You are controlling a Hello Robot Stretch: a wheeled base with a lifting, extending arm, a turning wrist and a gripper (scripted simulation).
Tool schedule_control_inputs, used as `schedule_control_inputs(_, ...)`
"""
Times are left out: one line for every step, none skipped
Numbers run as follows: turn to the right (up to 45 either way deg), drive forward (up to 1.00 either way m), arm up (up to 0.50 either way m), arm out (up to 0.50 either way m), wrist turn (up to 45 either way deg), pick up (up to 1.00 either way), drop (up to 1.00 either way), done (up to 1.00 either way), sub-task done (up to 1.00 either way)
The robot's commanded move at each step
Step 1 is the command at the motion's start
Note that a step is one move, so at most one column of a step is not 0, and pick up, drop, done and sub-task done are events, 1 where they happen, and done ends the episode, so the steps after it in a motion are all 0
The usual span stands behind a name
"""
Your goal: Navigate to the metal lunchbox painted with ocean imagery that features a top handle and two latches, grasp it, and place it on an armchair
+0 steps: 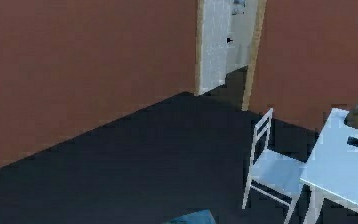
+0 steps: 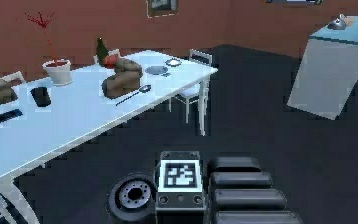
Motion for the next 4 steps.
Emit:
schedule_control_inputs(-3.0,0.0,0.0,0.0,0.0,0.0,0.0,0.0,0.0)
schedule_control_inputs(0.0,0.55,0.0,0.0,0.0,0.0,0.0,0.0,0.0)
schedule_control_inputs(0.0,0.9,0.0,0.0,0.0,0.0,0.0,0.0,0.0)
schedule_control_inputs(-27.0,0.0,0.0,0.0,0.0,0.0,0.0,0.0,0.0)
